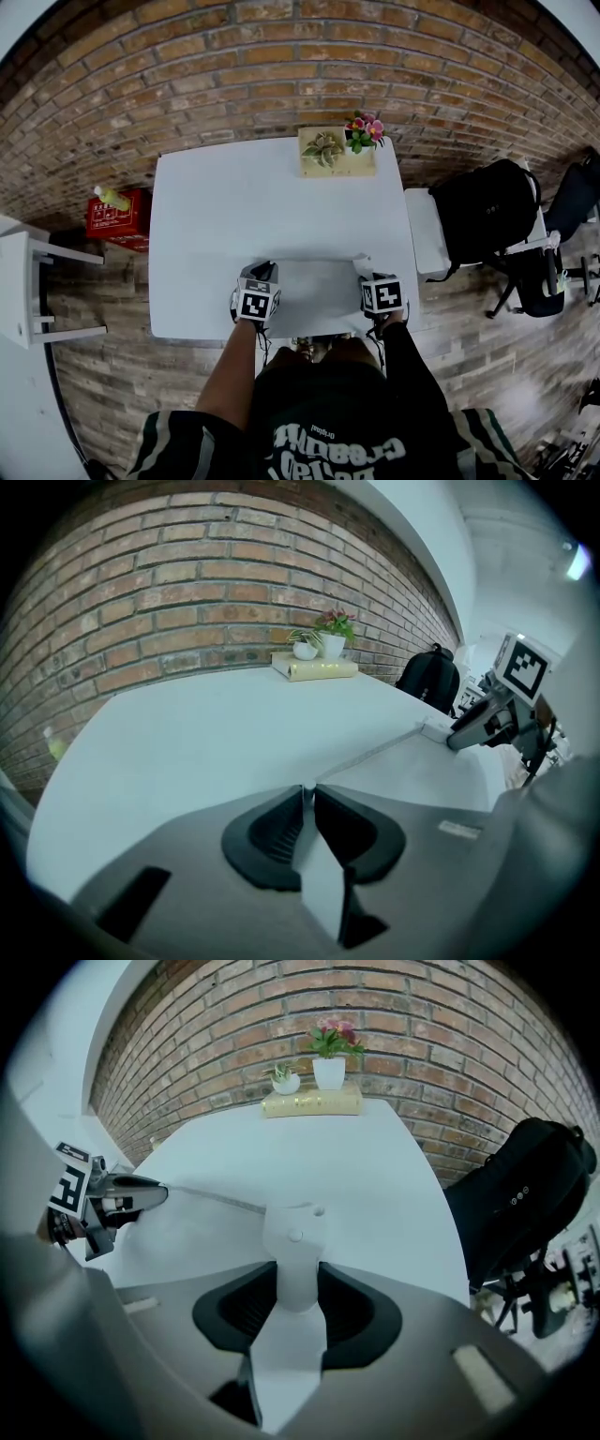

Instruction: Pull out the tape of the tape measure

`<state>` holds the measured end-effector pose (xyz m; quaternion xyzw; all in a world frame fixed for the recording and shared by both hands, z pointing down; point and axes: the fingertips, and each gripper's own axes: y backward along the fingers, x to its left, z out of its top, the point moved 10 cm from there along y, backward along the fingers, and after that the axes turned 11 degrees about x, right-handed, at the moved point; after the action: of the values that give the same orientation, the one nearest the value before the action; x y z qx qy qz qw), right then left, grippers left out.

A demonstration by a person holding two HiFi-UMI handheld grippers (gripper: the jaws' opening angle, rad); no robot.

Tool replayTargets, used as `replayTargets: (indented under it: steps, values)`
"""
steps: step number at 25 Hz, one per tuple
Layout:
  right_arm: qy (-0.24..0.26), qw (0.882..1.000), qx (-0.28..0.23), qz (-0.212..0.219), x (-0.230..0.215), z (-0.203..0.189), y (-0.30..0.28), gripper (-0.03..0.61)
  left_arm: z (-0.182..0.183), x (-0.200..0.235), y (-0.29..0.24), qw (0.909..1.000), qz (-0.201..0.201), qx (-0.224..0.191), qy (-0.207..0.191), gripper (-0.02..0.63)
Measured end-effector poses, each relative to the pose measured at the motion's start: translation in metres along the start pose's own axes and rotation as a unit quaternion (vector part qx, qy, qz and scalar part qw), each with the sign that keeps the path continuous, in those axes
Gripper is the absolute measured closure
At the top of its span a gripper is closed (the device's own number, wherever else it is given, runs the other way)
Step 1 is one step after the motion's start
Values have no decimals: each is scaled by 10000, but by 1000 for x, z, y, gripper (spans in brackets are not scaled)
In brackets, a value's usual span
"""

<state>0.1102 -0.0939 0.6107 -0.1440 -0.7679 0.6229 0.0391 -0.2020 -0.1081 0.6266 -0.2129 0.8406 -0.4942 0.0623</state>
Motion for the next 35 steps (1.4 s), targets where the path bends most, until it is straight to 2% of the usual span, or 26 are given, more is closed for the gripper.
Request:
replayTargets:
  steps: [10, 14, 15, 22, 30, 35]
  values:
    - [71, 9999, -156, -11, 3, -3, 0, 420, -2, -1, 1, 9999, -127, -9, -75, 522]
    - [203, 9992, -330, 58, 5, -4, 0, 351, -3, -2, 3, 9999, -111, -27, -85, 512]
    - [224, 9989, -402, 27, 5, -4, 1, 307, -3, -3, 5, 9999, -111, -45, -99, 510]
    - [330, 9934, -1096, 85, 7, 3, 16, 295, 13, 1, 23, 9990, -1, -387, -226, 512]
    - [525, 9735, -2214, 218, 18, 21, 55, 295, 52, 0, 58, 9930, 79, -1105, -409, 511]
    - [669, 9550, -2886, 127, 24, 39, 94, 296, 86, -2, 95, 9832, 247, -1682, -666, 505]
